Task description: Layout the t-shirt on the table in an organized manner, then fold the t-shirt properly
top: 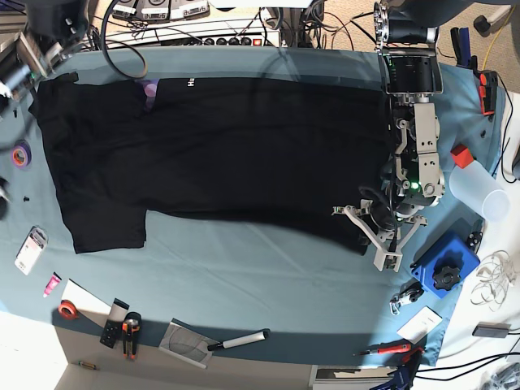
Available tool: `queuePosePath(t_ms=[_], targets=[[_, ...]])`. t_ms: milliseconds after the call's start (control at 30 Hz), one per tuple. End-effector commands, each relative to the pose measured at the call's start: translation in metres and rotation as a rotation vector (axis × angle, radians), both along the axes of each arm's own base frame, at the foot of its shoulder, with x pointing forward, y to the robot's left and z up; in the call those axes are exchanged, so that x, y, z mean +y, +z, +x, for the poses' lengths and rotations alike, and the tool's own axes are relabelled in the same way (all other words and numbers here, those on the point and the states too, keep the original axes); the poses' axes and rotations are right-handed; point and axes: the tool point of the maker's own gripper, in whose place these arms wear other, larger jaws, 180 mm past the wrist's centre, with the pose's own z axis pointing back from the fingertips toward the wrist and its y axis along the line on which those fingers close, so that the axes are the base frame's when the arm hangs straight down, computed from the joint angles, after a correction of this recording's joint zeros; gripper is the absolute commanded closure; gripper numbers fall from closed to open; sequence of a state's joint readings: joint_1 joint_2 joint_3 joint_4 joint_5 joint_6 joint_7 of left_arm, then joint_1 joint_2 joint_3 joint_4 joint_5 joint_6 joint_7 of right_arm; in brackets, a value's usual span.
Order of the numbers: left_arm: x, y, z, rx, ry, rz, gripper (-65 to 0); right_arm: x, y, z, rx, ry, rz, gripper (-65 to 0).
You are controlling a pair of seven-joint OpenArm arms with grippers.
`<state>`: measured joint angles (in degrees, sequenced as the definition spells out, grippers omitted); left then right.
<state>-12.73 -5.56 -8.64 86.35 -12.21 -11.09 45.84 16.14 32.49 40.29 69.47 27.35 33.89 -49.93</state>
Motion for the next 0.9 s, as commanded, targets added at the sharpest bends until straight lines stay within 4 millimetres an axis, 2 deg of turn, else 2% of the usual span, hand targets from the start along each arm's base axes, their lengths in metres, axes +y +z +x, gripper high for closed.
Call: queuePosePath(t_ms=[0,167,300,433,633,733,867], targets=[[0.0,0.02,0.012,-0.063,0.001,-0.006,0.0,-0.008,0.027,0.009,-0.057,-0.008,-0.065,-18.2],[0.0,0.018,0.01,-0.053,-0.003,-0.004,0.0,-0.019,0.012,0.014,0.031,-0.127,-0.176,-18.2],[-0.003,0.019,0.01,-0.057,-0.016,-0.011,0.0,-0.015,-0.001,0.016,0.071,-0.118,-0.171,-18.2],[-0.004,0.02,0.01,-0.058,-0.018,-0.021,0.0,-0.01,-0.037,0.009,0.14,-0.109,-0.06,-18.2],[-0.004,0.02,0.011,-0.06,-0.018,-0.022,0.0,0.021,-0.104,-0.006,0.296,-0.023,0.081,-18.2],[-0.004,0.02,0.011,-0.062,-0.018,-0.022,0.0,0.033,-0.122,-0.012,0.351,-0.015,0.125,-18.2],[-0.004,0.02,0.011,-0.061,-0.017,-0.021,0.0,0.04,-0.134,-0.024,0.439,-0.005,0.155,-16.8]])
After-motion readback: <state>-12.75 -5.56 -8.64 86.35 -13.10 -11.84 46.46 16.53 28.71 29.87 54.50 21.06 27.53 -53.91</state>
